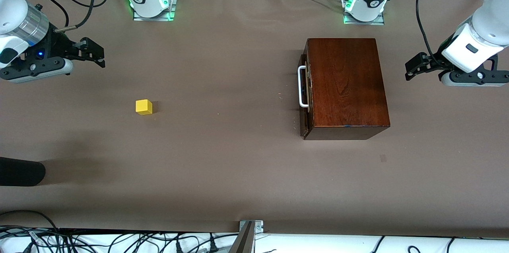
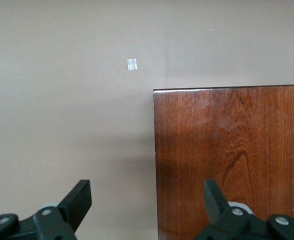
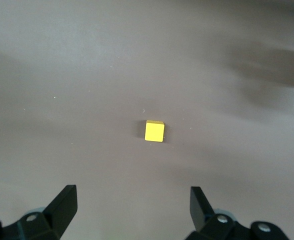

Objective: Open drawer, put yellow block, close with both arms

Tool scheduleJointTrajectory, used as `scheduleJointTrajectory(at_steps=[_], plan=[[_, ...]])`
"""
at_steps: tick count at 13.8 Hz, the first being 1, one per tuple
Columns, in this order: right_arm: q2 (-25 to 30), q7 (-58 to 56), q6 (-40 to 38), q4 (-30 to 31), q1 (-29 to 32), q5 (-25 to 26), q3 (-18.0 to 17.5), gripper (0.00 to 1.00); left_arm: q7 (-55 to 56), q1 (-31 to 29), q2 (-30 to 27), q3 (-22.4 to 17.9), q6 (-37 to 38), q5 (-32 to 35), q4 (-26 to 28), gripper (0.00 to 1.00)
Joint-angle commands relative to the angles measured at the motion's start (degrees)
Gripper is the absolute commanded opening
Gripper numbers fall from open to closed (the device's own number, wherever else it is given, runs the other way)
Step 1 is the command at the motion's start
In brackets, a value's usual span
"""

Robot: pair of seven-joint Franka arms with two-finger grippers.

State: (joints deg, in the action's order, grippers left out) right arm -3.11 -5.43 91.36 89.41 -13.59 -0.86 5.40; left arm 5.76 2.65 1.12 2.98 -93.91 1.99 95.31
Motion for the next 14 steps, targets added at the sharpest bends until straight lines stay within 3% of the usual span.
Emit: scheduleJointTrajectory(at_steps=[1,14], plan=[[0.04,0.24,-0.49,-0.73,0.14,0.07,-0.04,1.0,0.13,0.16,0.82,-0.25,1.36,-1.03,-1.97,1.0],[0.04,0.24,-0.4,-0.73,0.14,0.15,-0.04,1.0,0.31,0.34,1.08,2.02,6.45,-1.12,-1.79,1.0]])
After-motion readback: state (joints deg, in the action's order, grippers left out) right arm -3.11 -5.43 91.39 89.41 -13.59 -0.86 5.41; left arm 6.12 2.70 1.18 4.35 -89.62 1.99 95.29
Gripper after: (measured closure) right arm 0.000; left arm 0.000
